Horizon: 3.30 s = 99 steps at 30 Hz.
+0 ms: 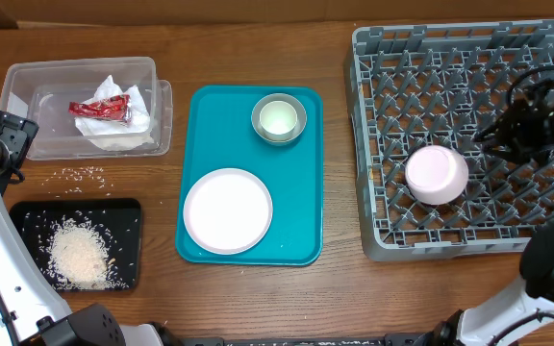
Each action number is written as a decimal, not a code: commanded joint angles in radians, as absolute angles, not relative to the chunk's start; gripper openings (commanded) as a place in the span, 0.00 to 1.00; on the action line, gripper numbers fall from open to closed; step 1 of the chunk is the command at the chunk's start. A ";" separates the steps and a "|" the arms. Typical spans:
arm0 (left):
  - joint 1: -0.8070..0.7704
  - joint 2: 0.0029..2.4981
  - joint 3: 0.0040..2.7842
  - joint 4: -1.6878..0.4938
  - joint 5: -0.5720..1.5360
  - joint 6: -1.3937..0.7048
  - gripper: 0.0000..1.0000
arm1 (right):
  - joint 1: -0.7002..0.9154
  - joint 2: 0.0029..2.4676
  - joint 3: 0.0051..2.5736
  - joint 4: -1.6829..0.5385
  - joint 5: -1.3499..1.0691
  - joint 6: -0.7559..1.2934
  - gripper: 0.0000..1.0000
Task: Sort waste into correct bins and load items into the dishwasher
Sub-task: 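Move the right gripper from the rack to the small bowl on the teal tray, then grasp the white cup inside the small bowl with the right gripper, then carry the white cup with the right gripper over the dish rack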
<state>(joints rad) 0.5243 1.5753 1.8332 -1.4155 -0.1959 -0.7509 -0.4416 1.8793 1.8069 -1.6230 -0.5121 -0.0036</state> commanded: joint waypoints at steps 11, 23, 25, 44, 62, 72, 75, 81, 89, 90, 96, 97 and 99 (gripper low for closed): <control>0.530 1.582 1.829 -1.417 -0.210 -0.736 1.00 | -0.199 1.831 1.747 -1.582 -0.427 0.054 0.24; 0.530 1.582 1.829 -1.417 -0.210 -0.737 1.00 | 0.282 1.831 1.728 -1.328 -0.410 0.172 0.35; 0.530 1.582 1.829 -1.417 -0.210 -0.736 1.00 | 0.364 1.831 1.728 -1.213 -0.357 0.241 0.57; 0.530 1.582 1.829 -1.417 -0.210 -0.736 1.00 | 0.673 2.067 1.727 -0.632 0.105 0.458 0.56; 0.530 1.582 1.829 -1.417 -0.210 -0.736 1.00 | 0.673 2.123 1.727 -0.624 0.129 0.385 0.35; 0.530 1.582 1.829 -1.417 -0.210 -0.736 1.00 | 0.673 2.151 1.731 -0.659 0.138 0.385 0.33; 0.530 1.582 1.829 -1.417 -0.210 -0.737 1.00 | 0.673 2.151 1.747 -0.664 0.138 0.385 0.30; 0.530 1.582 1.829 -1.417 -0.210 -0.736 1.00 | 0.673 2.149 1.797 -0.694 0.138 0.385 0.10; 0.530 1.582 1.829 -1.417 -0.210 -0.736 1.00 | 0.673 2.149 1.879 -0.775 0.130 0.389 0.04; 0.530 1.582 1.829 -1.417 -0.210 -0.736 1.00 | 0.673 2.148 1.900 -0.798 0.131 0.389 0.04; 0.530 1.582 1.829 -1.417 -0.210 -0.737 1.00 | 0.635 2.107 2.079 -0.948 0.136 0.394 0.04; 0.530 1.582 1.829 -1.417 -0.210 -0.736 1.00 | 0.617 2.095 2.122 -0.986 0.135 0.396 0.04; 0.530 1.582 1.829 -1.417 -0.210 -0.736 1.00 | 0.580 2.072 2.193 -1.060 0.135 0.412 0.04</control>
<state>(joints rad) 0.5243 1.5753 1.8332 -1.4155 -0.1959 -0.7509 0.6437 2.1399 2.0853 -1.0203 0.1253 0.3923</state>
